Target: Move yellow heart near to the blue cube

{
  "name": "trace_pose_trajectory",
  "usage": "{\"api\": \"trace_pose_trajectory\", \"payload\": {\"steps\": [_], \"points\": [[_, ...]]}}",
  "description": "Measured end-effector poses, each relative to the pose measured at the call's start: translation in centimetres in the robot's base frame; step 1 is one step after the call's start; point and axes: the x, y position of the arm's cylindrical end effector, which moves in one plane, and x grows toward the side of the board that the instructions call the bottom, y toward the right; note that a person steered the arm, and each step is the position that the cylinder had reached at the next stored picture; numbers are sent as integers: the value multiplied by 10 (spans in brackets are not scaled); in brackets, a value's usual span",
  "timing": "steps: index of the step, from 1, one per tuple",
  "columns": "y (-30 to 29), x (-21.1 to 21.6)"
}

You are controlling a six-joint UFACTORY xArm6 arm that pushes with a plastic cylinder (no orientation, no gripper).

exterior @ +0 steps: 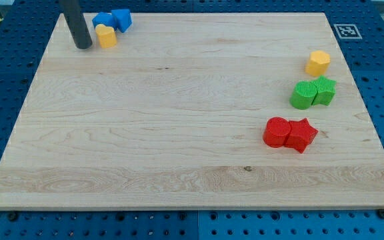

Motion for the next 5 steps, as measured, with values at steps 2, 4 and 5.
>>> {"api": "trace_pose_trajectory", "payload": {"steps": [2, 4, 5], "points": [[24, 17], [42, 4], [43, 8]]}}
